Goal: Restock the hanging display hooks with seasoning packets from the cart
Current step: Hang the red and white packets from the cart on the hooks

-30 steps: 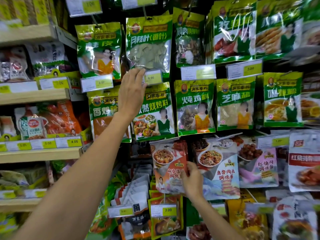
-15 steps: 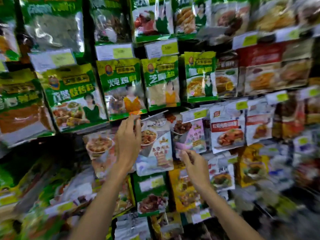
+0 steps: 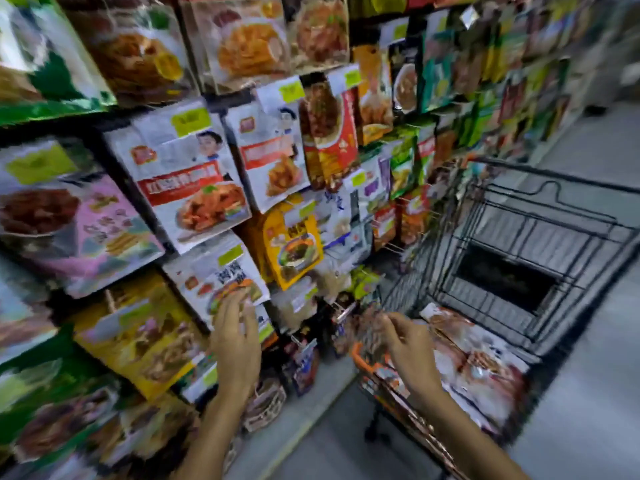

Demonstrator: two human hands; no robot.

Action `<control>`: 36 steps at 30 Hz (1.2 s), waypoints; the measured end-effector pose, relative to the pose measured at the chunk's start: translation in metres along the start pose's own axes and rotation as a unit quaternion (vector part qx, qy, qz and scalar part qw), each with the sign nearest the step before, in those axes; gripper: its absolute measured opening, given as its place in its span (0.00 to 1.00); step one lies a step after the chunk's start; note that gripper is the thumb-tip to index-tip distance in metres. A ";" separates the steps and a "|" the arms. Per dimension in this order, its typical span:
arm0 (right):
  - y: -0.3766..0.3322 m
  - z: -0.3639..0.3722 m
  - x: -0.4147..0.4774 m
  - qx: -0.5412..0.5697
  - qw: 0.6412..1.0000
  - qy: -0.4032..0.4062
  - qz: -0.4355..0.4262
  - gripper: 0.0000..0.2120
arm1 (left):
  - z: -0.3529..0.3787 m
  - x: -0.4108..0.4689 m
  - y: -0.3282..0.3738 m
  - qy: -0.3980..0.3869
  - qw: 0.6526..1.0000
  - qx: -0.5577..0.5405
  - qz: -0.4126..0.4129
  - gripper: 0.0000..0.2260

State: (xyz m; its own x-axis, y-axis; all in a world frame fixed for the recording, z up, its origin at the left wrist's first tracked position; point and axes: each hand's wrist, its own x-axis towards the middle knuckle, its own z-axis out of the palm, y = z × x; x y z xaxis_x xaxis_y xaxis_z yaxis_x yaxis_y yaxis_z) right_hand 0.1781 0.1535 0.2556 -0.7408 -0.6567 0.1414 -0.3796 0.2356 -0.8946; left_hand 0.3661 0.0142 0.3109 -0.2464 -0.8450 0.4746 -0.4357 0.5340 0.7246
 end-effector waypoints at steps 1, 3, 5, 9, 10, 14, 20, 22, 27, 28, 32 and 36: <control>0.013 -0.011 0.003 -0.004 1.000 0.013 0.014 0.13 | 0.026 -0.005 0.005 -0.031 0.999 -0.010 -0.010 0.14; 0.037 -0.031 0.009 -0.006 0.998 0.035 0.056 0.12 | 0.072 -0.013 0.012 -0.097 0.995 -0.022 -0.021 0.13; 0.060 -0.046 0.014 -0.009 0.993 0.066 0.095 0.13 | 0.113 -0.015 0.015 -0.151 0.988 -0.028 -0.010 0.12; 0.103 -0.061 0.024 -0.037 0.981 0.122 0.149 0.12 | 0.191 -0.018 0.009 -0.252 0.967 -0.040 0.007 0.12; 0.116 -0.062 0.027 -0.044 0.976 0.133 0.166 0.12 | 0.210 -0.019 0.005 -0.275 0.960 -0.042 0.008 0.12; 0.168 -0.057 0.035 -0.049 0.950 0.164 0.260 0.11 | 0.283 -0.027 -0.013 -0.375 0.926 -0.030 0.021 0.09; 0.239 -0.051 0.044 -0.062 0.901 0.197 0.381 0.10 | 0.367 -0.044 -0.040 -0.509 0.860 0.003 0.030 0.09; 0.263 -0.051 0.049 -0.065 0.884 0.202 0.417 0.11 | 0.392 -0.049 -0.044 -0.532 0.846 0.012 0.023 0.10; 0.325 -0.052 0.070 -0.076 0.853 0.217 0.469 0.10 | 0.466 -0.053 -0.051 -0.580 0.814 0.022 0.011 0.11; 0.338 -0.052 0.075 -0.077 0.848 0.219 0.476 0.10 | 0.481 -0.054 -0.054 -0.583 0.812 0.030 0.019 0.11; 0.393 -0.052 0.092 -0.077 0.831 0.230 0.500 0.11 | 0.543 -0.064 -0.074 -0.592 0.799 0.097 0.042 0.13; 0.447 -0.050 0.106 -0.083 0.806 0.220 0.544 0.15 | 0.592 -0.081 -0.094 -0.592 0.783 0.185 0.048 0.14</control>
State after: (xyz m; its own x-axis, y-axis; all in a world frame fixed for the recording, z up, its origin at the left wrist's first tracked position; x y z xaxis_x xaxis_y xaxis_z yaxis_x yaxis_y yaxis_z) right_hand -0.0974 0.2250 -0.1084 -0.7956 0.3113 -0.5198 0.5853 0.6165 -0.5267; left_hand -0.0855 0.0152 -0.0917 -0.8275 -0.3520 -0.4375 -0.5332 0.7368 0.4157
